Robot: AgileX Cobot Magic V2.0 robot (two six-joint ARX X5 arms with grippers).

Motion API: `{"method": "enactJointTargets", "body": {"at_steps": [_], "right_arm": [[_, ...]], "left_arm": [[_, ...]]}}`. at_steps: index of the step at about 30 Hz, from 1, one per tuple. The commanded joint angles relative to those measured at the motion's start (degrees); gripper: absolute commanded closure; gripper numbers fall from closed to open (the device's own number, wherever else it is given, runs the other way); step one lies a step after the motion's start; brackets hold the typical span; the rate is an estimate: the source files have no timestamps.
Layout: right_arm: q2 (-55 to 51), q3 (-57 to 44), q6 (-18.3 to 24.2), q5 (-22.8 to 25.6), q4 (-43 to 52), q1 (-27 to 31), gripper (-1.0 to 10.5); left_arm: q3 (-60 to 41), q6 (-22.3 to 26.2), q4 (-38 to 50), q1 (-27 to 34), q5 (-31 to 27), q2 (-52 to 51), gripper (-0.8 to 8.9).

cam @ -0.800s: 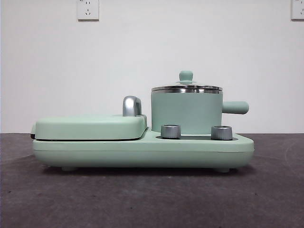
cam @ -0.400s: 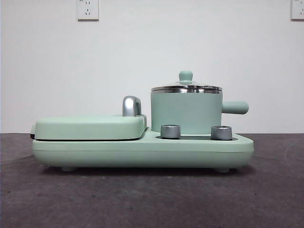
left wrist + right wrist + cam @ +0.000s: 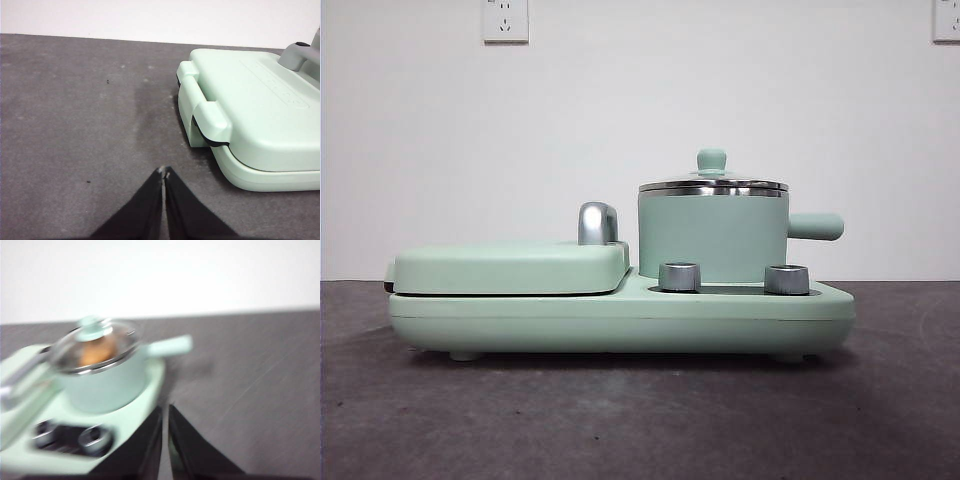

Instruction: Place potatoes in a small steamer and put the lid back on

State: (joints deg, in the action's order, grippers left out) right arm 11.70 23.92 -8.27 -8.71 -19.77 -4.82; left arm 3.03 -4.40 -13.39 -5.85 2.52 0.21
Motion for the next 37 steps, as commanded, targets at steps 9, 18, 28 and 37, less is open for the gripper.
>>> {"method": "enactJointTargets", "body": {"at_steps": [9,18,28,37], "right_arm": [[-10.4,-19.8,4.5,9.0,13.3,1.0,9.3],[-11.5,-20.8,4.5,11.8,13.8,1.0,9.3],[-11.5,-23.3,4.9,10.6,11.5,1.0,9.3],[-11.5,-23.3,7.8,7.1,9.7,1.0,9.3]], "left_arm": [[-1.0,0.5,-0.3,0.0,0.1,0.0,8.06],[-1.0,0.5,-0.3,0.0,0.1,0.0,8.06],[-1.0,0.5,-0.3,0.0,0.1,0.0,8.06],[-1.0,0.5,-0.3,0.0,0.1,0.0,8.06]]}}
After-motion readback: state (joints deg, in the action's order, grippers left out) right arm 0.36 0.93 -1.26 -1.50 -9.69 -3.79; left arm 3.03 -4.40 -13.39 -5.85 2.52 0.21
